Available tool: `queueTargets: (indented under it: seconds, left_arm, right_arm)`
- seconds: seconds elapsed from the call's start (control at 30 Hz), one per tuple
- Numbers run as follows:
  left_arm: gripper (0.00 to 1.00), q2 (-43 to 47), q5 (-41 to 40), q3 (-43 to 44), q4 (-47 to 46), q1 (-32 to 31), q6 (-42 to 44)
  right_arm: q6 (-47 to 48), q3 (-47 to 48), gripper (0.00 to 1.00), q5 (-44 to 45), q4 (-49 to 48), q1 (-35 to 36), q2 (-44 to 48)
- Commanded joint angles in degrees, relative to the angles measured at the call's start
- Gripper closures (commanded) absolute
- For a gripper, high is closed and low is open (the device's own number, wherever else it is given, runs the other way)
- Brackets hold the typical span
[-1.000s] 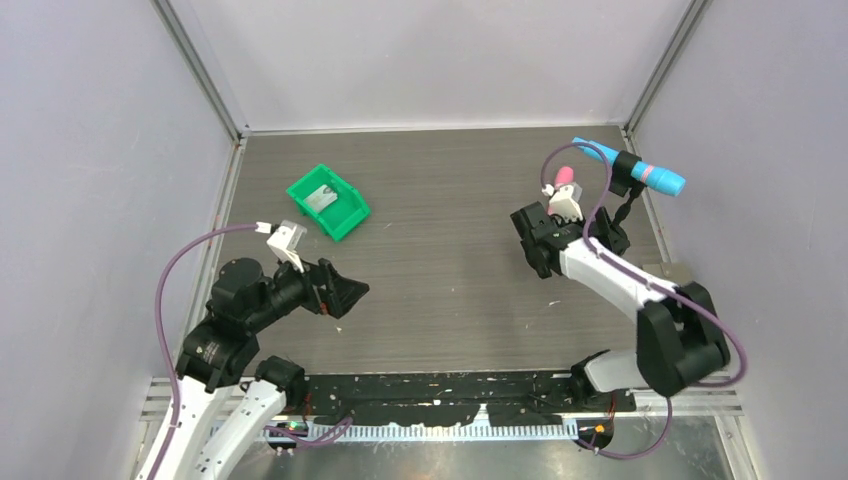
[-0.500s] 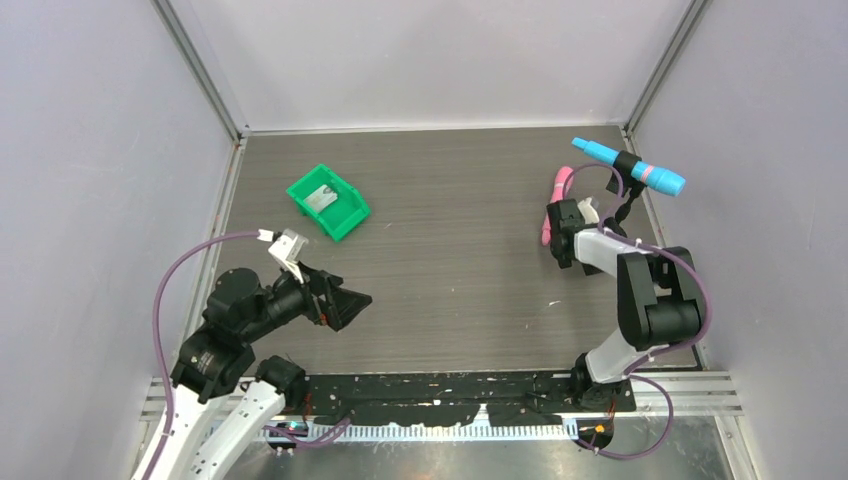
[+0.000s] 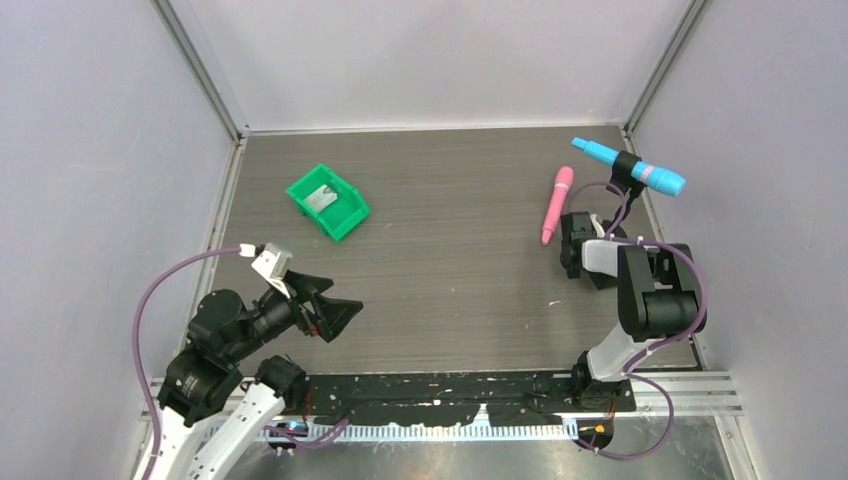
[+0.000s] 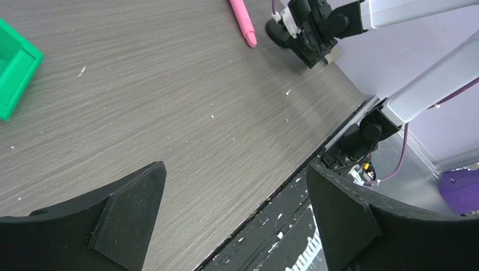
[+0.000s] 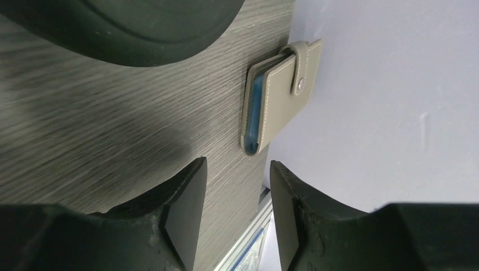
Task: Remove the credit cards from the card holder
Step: Pick up the card holder from the corner of the board.
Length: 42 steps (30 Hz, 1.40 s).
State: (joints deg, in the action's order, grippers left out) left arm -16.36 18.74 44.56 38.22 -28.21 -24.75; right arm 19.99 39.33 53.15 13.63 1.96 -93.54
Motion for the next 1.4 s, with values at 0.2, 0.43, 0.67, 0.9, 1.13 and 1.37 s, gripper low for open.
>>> queueTargets:
  seconds: [0.2,0.43,0.67,0.9,1.13,1.37]
  left_arm:
    - [0.01,2.03,-4.66,-0.57,-0.27,-2.91,2.6]
    - [0.01,1.6,-4.52,-0.33,0.07,-2.91,2.6]
    - [0.01,1.87,-4.62,-0.52,-0.29,-2.9,2.52]
    - [0.01,1.51,-4.06,-0.52,-0.25,-2.91,2.43]
    - [0.01,1.51,-3.71,-0.6,-0.42,-2.91,2.34]
    - [0.01,1.6,-3.49,-0.59,-0.51,-2.91,2.25]
  right_arm:
    - [14.26,-2.25,0.52,-0.03,-14.2,-6.04,-2.41]
    - [15.47,-1.04,0.58,-1.15,-16.39,-8.84,-4.26]
    - [15.68,-0.49,0.67,-1.54,-17.58,-9.6,-6.87]
    - [16.83,-1.39,0.74,0.48,-20.41,-9.69,-7.33]
    - [19.52,-1.97,0.72,2.95,-23.56,-9.73,-6.39]
    - [20.23,-1.73,0.75,3.69,-24.0,-10.1,-6.87]
